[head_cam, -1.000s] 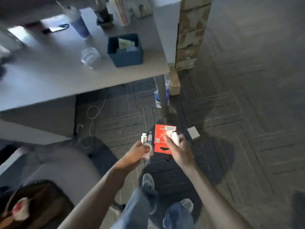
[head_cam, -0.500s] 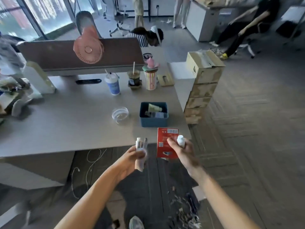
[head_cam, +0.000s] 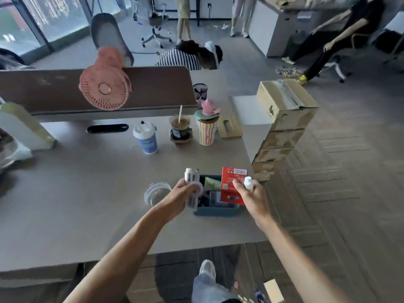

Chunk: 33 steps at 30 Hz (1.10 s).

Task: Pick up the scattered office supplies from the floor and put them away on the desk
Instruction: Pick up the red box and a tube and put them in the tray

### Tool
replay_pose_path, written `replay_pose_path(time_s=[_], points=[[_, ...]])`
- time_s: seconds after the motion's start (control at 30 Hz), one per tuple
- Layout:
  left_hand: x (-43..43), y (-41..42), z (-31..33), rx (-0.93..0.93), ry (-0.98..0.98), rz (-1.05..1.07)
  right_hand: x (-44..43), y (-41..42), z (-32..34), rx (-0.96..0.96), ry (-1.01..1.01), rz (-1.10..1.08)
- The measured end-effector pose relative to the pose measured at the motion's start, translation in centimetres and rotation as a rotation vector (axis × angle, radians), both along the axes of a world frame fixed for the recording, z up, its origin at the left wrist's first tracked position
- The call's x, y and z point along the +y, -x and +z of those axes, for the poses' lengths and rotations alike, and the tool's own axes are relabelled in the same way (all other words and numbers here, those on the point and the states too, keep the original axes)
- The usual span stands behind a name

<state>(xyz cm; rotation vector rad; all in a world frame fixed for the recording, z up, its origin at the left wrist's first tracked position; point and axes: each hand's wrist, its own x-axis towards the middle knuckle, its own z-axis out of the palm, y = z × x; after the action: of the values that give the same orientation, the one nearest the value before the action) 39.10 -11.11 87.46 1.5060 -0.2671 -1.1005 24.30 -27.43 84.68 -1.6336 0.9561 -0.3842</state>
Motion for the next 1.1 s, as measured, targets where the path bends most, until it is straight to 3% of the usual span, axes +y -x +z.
replay_pose_path(time_s=[0.27,0.5,0.67,0.87,1.1], points=[[-6.0,-2.2,-4.5,-0.161,-0.403,-0.1,-4.3,-3.7,-2.7,0.103,-0.073,0.013],[-7.1,-3.8,-4.9,-0.222,-0.405,-0.217,-5.6,-4.3,-2.9,0.089,-0.084,-0.075],[-7.8,-3.7,-5.2,-0.344,-0.545,-0.259,-4.2,-4.2,-2.8,0.081,-0.091,-0.114],[-6.6,-1.8,-6.1,-0.221,-0.556,-0.095,-2.9,-4.3,-2.6,0.056,-0.103,-0.145],[-6.4,-2.6,-6.1,-0.273,-0.63,-0.197,-2.0,-4.1,-1.6,0.067,-0.049,-0.164]])
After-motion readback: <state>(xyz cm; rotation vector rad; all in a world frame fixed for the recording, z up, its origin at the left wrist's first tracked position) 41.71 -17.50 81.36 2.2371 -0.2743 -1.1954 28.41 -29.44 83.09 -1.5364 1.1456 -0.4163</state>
